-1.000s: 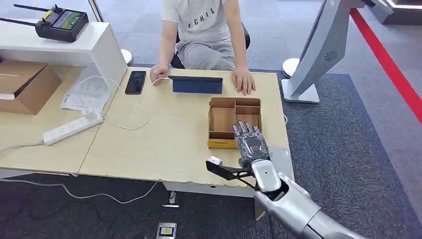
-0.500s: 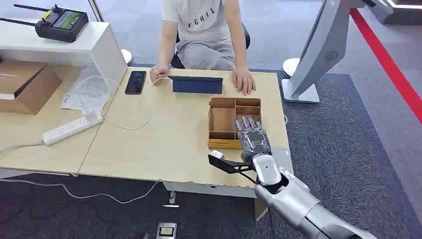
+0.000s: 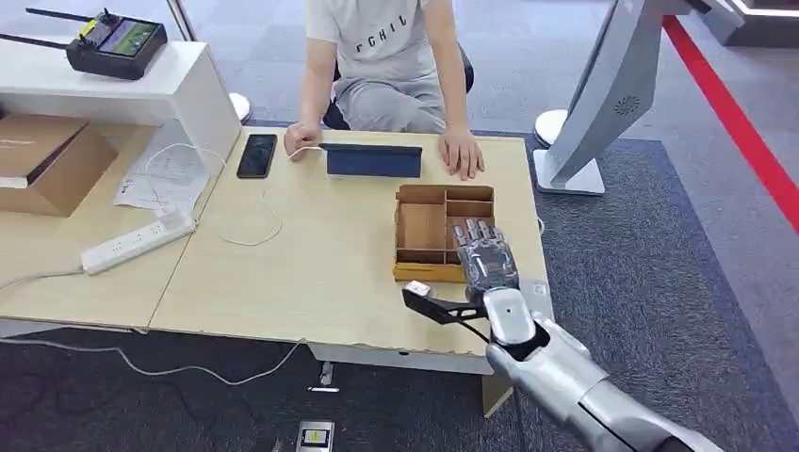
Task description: Pass the card to the sensor for recognition and then transmit it.
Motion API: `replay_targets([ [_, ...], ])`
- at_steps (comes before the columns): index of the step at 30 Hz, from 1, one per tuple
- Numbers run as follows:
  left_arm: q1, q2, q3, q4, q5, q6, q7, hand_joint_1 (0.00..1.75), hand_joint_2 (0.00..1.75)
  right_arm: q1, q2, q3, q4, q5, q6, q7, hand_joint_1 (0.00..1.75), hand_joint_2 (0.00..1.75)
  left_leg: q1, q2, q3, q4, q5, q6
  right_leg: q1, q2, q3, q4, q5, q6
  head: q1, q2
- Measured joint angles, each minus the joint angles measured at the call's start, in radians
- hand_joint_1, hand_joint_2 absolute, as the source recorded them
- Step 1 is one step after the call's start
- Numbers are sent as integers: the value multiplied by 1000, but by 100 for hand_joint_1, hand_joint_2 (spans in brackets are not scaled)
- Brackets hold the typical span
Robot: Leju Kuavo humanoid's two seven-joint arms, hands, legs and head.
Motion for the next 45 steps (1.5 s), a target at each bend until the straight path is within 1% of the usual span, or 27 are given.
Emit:
replay_targets([
  [9,4,-1,0,0,10,4,-4,0,0,-14,-9,0,24,3,16,-2,0,175,0,0,0,0,0,0,0,0,0,0,0,0,0,0],
  [14,5,-1,0,0,16,-12,17,0,0,-27,-11,0,32,-4,14,-11,0,175,0,0,0,0,0,0,0,0,0,0,0,0,0,0],
  [45,12,2,0,0,19,-12,17,0,0,-41,-13,2,38,-16,18,-20,0,175,0,0,0,0,0,0,0,0,0,0,0,0,0,0],
])
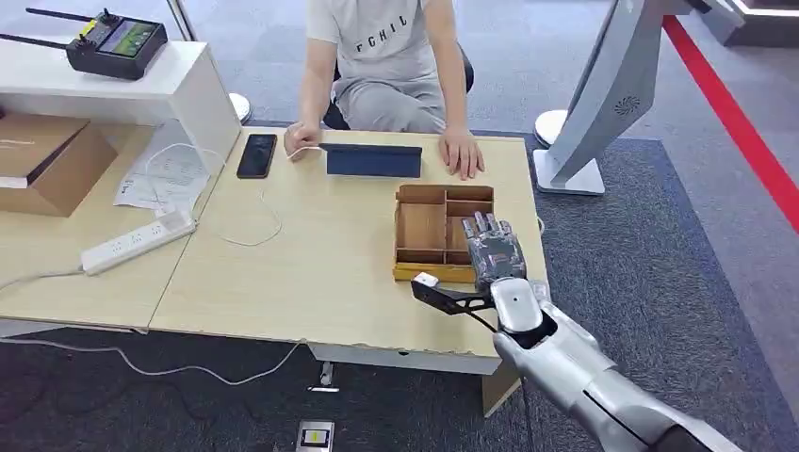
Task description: Pass the card to the sensor for recognition and then transmit it.
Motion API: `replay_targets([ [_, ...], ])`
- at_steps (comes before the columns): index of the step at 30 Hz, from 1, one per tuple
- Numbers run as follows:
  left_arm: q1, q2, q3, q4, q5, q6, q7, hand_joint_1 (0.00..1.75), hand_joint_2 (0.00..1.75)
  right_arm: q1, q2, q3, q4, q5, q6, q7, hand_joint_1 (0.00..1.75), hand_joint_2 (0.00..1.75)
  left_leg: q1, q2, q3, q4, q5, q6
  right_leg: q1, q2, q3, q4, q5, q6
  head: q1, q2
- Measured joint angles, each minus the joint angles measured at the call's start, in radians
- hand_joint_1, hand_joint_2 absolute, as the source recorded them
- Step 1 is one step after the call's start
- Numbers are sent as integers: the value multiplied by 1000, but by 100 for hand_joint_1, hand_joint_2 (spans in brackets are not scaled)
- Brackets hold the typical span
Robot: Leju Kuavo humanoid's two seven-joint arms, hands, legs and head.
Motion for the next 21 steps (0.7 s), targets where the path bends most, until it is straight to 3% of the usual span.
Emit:
replay_targets([
  [1,0,0,0,0,0,0,-1,0,0,0,0,0,0,-2,0,-2,14,175,0,0,0,0,0,0,0,0,0,0,0,0,0,0],
  [2,0,0,0,0,1,3,-1,0,0,0,0,1,0,-5,0,-5,162,175,0,0,0,0,0,0,0,0,0,0,0,0,0,0],
  [3,0,0,0,0,1,5,-1,0,0,0,0,2,0,-8,-1,-6,175,175,0,0,0,0,0,0,0,0,0,0,0,0,0,0],
  [21,1,1,0,0,14,12,4,0,0,-5,0,10,8,-32,-5,-16,175,175,0,0,0,0,0,0,0,0,0,0,0,0,0,0],
])
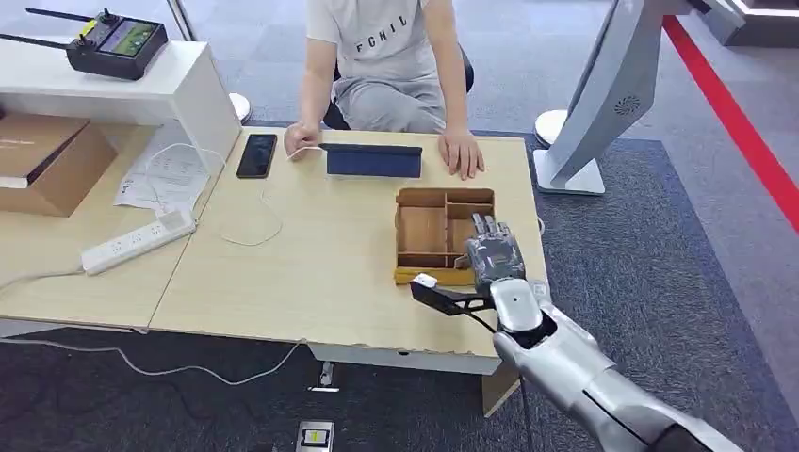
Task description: Pass the card to the sensor for recognition and then transmit it.
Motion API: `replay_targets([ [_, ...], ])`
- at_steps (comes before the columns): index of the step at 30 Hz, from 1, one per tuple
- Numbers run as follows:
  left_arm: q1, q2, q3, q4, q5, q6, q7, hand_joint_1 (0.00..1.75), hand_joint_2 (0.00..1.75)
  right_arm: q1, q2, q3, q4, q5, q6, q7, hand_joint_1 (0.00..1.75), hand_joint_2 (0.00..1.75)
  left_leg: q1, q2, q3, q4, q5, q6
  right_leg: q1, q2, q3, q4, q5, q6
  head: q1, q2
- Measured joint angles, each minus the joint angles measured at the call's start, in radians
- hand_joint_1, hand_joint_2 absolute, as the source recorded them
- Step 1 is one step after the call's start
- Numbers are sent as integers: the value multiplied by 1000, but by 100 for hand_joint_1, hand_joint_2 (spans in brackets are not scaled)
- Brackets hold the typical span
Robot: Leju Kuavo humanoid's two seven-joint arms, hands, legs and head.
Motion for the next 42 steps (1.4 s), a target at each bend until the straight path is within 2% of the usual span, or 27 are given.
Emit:
replay_targets([
  [33,10,0,0,0,14,-1,-13,0,0,31,2,13,-3,-38,-32,-10,175,175,0,0,0,0,0,0,0,0,0,0,0,0,0,0],
  [42,9,0,0,0,-3,-6,-12,0,0,48,-6,13,-12,-47,-34,13,175,175,0,0,1,0,0,0,0,0,0,0,0,0,0,0],
])
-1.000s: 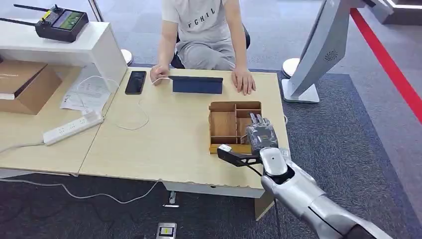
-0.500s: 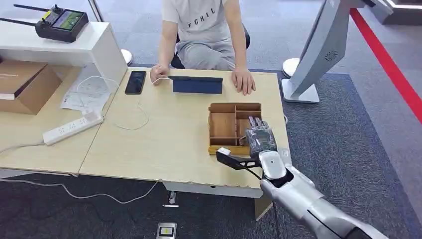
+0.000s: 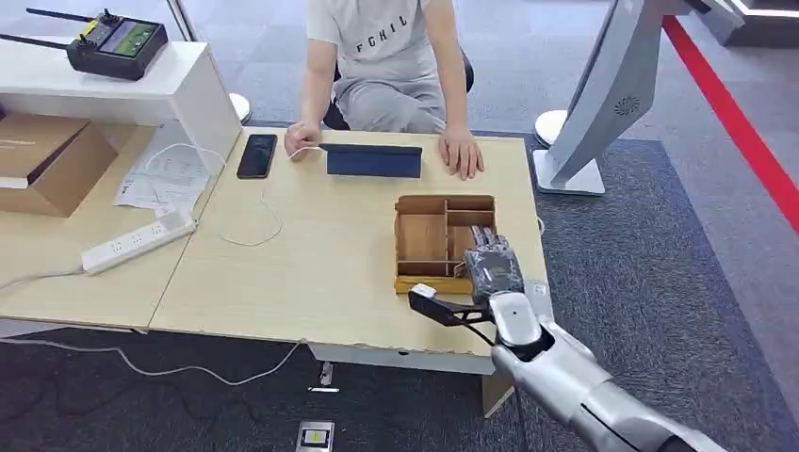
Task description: Pass the card to the sensor for recognition and then transmit it.
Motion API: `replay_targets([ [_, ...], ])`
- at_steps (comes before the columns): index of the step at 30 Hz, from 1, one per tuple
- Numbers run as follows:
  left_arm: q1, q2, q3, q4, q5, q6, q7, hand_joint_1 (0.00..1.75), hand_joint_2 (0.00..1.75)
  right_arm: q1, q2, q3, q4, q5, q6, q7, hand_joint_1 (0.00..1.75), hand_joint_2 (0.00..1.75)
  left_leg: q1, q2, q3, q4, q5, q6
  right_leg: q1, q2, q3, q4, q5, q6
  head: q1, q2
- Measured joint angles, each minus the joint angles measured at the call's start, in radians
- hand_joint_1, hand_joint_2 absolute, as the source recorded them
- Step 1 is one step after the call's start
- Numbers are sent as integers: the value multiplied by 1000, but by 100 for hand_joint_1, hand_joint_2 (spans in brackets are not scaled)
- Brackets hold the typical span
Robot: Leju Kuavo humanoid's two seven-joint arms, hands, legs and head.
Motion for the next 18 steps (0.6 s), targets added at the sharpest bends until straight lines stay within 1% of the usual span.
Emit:
replay_targets([
  [14,1,0,0,0,0,-8,0,0,0,15,-16,-8,-36,18,-20,14,175,175,0,0,0,0,0,0,0,0,0,0,0,0,0,0],
  [18,1,0,0,0,0,-9,0,0,0,22,-27,-21,-68,37,-19,22,175,175,0,0,0,0,0,0,0,0,0,0,0,0,0,0],
])
